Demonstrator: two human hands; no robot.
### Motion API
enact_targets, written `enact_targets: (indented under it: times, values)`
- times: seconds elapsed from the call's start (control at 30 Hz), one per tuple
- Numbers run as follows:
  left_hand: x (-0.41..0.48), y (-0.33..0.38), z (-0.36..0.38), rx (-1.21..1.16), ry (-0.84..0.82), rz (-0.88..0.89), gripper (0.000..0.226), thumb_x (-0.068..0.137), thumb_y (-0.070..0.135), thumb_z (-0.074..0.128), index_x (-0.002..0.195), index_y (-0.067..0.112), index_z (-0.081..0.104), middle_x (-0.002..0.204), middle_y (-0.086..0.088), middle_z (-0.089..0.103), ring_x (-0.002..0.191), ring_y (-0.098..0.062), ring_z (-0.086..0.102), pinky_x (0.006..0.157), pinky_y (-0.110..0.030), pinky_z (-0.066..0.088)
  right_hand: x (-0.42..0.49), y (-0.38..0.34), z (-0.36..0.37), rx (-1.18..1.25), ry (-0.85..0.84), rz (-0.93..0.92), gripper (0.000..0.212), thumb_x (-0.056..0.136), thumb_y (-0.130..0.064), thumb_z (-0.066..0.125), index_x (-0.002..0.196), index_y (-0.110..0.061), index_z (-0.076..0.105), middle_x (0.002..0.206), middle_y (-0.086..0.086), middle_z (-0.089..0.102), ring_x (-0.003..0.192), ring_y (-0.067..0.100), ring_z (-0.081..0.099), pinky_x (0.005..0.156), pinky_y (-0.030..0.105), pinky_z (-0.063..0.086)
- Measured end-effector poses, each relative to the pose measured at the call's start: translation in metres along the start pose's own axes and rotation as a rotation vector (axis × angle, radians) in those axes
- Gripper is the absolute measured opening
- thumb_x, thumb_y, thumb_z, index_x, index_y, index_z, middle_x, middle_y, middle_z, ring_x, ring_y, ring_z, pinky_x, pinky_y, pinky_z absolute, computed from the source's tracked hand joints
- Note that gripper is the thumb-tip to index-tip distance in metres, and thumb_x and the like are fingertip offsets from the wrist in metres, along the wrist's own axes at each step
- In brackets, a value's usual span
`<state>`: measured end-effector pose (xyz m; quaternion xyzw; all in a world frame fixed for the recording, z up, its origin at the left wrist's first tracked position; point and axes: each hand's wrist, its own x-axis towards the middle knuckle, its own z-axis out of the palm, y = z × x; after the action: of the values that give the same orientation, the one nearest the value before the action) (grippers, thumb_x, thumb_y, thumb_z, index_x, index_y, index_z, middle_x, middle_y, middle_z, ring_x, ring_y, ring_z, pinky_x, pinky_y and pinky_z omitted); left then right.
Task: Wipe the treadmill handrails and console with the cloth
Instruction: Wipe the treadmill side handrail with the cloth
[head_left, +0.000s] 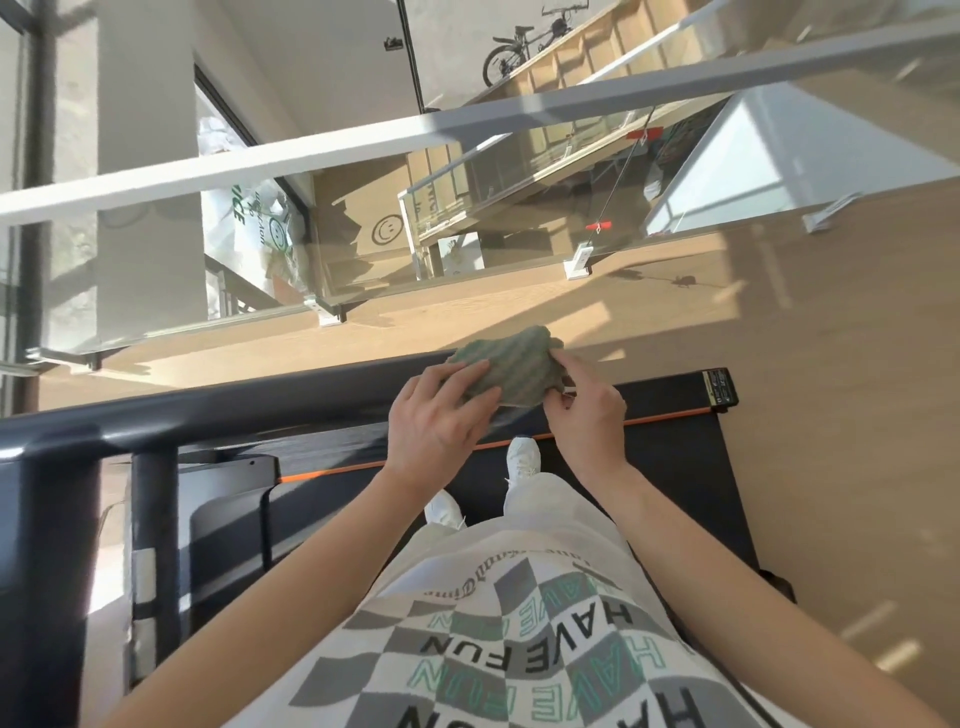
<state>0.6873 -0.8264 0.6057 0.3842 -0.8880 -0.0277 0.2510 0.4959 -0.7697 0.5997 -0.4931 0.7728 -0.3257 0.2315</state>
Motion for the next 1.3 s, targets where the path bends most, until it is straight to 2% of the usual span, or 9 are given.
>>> enact_targets:
  times: [0.23,0.53,0.67,0.73,0.8,0.87,1.0,1.17,1.3]
  values:
    - [-0.03,-0.035,-0.022,0.022,0.089,-0.078,0.005,0.091,0.017,0.077,0.086,0.017,0.078,0.094,-0.005,0.073,0.076,-0.028,0.06,0.061,-0.035,0.051,-0.019,-0.033,0.026,-0.179,0.135,-0.232,0.039,0.074,0.003,0.08,0.111,-0.005,0.069,0.105,0.012,0.057,0.096,0.027,0.057,0.076,0.038,0.057]
    - [-0.094,-0.091,-0.046,0.028,0.091,-0.256,0.007,0.088,0.01,0.076,0.084,0.015,0.079,0.083,-0.005,0.067,0.068,-0.026,0.058,0.046,-0.035,0.047,-0.024,-0.077,0.082,-0.374,0.046,-0.559,0.042,0.081,-0.007,0.078,0.122,-0.006,0.069,0.109,0.012,0.063,0.097,0.029,0.055,0.08,0.04,0.057]
    - [-0.117,-0.102,-0.058,0.068,0.167,-0.469,0.008,0.086,0.015,0.078,0.08,0.018,0.081,0.078,-0.001,0.069,0.067,-0.022,0.06,0.049,-0.022,0.03,-0.026,-0.107,0.104,-0.411,-0.02,-0.664,0.044,0.078,-0.008,0.08,0.121,-0.007,0.07,0.109,0.012,0.064,0.099,0.029,0.056,0.084,0.039,0.057]
    - [-0.123,-0.1,-0.062,0.048,0.183,-0.647,0.002,0.083,0.016,0.082,0.081,0.017,0.082,0.081,0.0,0.072,0.072,-0.023,0.062,0.052,-0.023,0.033,-0.027,-0.121,0.115,-0.393,-0.062,-0.701,0.043,0.078,-0.007,0.08,0.12,-0.006,0.07,0.109,0.012,0.064,0.1,0.029,0.057,0.084,0.04,0.057]
    - [-0.125,-0.095,-0.068,-0.081,0.176,-0.904,0.005,0.084,0.02,0.082,0.087,0.017,0.083,0.09,0.0,0.075,0.08,-0.022,0.064,0.059,-0.031,0.048,-0.027,-0.131,0.123,-0.347,-0.106,-0.736,0.04,0.077,-0.005,0.081,0.117,-0.004,0.071,0.108,0.011,0.065,0.098,0.029,0.057,0.083,0.04,0.057]
    - [-0.122,-0.087,-0.073,-0.356,0.153,-1.212,0.018,0.086,0.031,0.078,0.097,0.018,0.081,0.098,0.002,0.075,0.087,-0.016,0.067,0.078,-0.035,0.055,-0.028,-0.139,0.129,-0.286,-0.155,-0.762,0.036,0.076,-0.002,0.081,0.111,-0.003,0.072,0.105,0.011,0.065,0.097,0.029,0.058,0.081,0.039,0.057]
    - [-0.101,-0.064,-0.081,-0.914,0.38,-1.611,0.036,0.079,0.035,0.086,0.106,0.018,0.07,0.099,0.005,0.072,0.092,-0.008,0.068,0.081,-0.024,0.054,-0.025,-0.147,0.128,-0.228,-0.254,-0.742,0.038,0.077,-0.004,0.082,0.114,-0.004,0.072,0.108,0.01,0.065,0.101,0.026,0.058,0.084,0.037,0.057]
    - [-0.083,-0.055,-0.069,-1.138,0.538,-1.715,0.041,0.078,0.025,0.088,0.106,0.02,0.058,0.103,-0.003,0.071,0.093,-0.016,0.071,0.083,-0.031,0.059,-0.022,-0.149,0.115,-0.183,-0.409,-0.718,0.055,0.075,0.001,0.079,0.127,-0.009,0.067,0.12,0.004,0.066,0.109,0.021,0.056,0.098,0.033,0.051]
    - [-0.088,-0.05,-0.073,-1.099,0.526,-1.71,0.018,0.087,0.026,0.08,0.095,0.017,0.067,0.093,0.001,0.073,0.087,-0.013,0.07,0.077,-0.027,0.056,-0.018,-0.15,0.099,-0.131,-0.419,-0.671,0.051,0.079,0.001,0.074,0.127,-0.012,0.068,0.124,0.001,0.067,0.113,0.019,0.057,0.103,0.027,0.047]
